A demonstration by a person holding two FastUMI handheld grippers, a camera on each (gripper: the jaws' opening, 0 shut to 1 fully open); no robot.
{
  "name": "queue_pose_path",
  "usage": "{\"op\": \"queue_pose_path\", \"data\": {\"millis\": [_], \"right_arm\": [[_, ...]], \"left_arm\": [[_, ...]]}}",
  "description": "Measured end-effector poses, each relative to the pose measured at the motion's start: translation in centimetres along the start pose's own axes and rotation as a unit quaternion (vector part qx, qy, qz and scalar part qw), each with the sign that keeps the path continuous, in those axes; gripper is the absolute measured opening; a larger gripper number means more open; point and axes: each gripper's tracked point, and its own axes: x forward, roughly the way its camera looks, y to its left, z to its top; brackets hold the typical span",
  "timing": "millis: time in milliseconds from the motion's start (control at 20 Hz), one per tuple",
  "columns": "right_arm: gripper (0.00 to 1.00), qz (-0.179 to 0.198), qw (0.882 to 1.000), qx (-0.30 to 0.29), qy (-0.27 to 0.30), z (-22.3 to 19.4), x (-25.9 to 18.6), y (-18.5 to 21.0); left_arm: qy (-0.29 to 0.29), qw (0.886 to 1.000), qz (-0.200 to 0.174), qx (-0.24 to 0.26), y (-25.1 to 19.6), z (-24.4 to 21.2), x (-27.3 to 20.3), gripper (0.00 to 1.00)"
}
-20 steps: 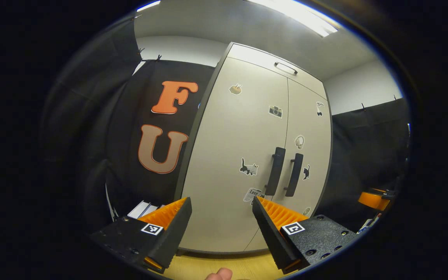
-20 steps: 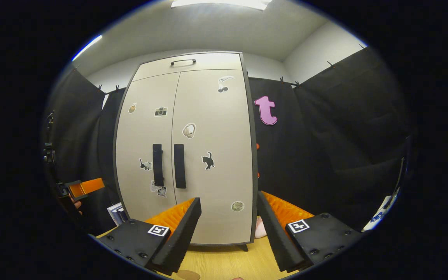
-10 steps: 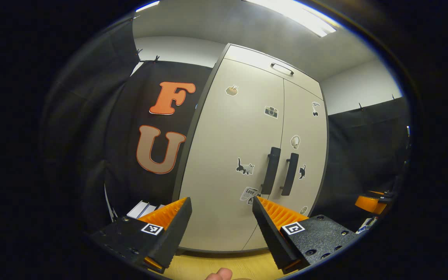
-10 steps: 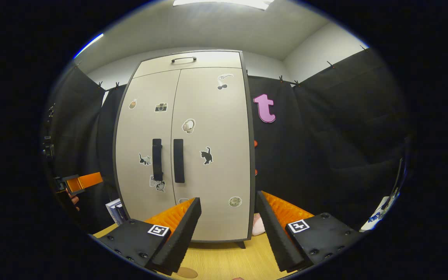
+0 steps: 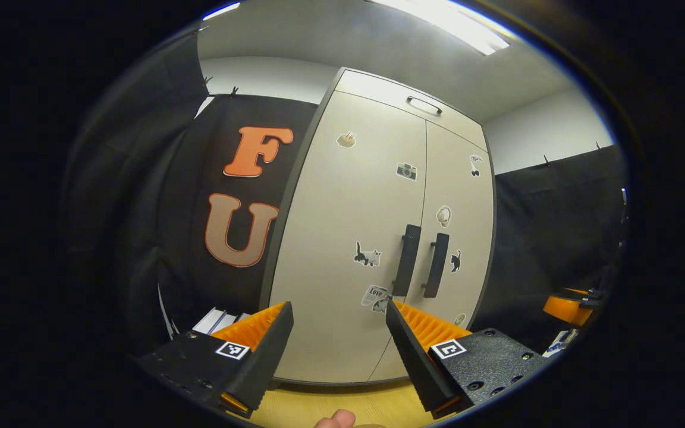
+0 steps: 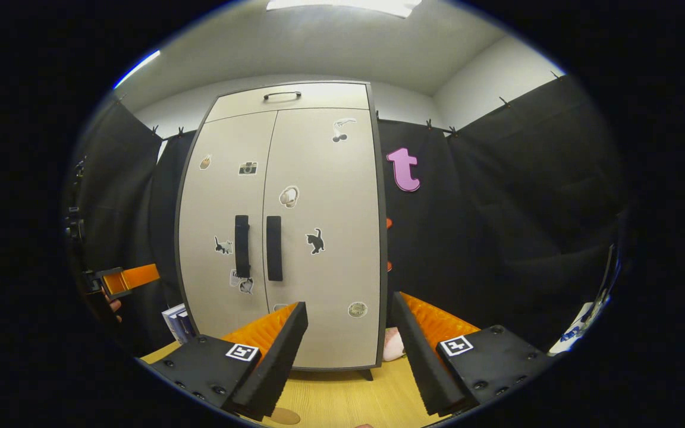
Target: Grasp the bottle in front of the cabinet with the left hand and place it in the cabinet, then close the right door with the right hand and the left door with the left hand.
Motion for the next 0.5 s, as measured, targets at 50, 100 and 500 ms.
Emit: {"op": "queue_pose_path", "data": {"millis": [50, 100, 500], "right_arm": [[0.95, -0.001, 1.0, -0.001, 0.0, 0.11, -0.22, -0.05], [0.95, -0.002, 1.0, -0.002, 0.001, 0.13, -0.41, -0.09], [0.95, -0.003, 1.0, 0.001, 0.001, 0.04, -0.51, -0.04]], "left_arm": [[0.0, 1.0, -0.001, 0.0, -0.07, -0.01, -0.02, 0.96], [0.001, 1.0, -0.001, 0.0, -0.15, 0.03, -0.14, 0.96], [0.001, 1.0, -0.002, 0.004, -0.07, 0.04, -0.46, 0.96]]}}
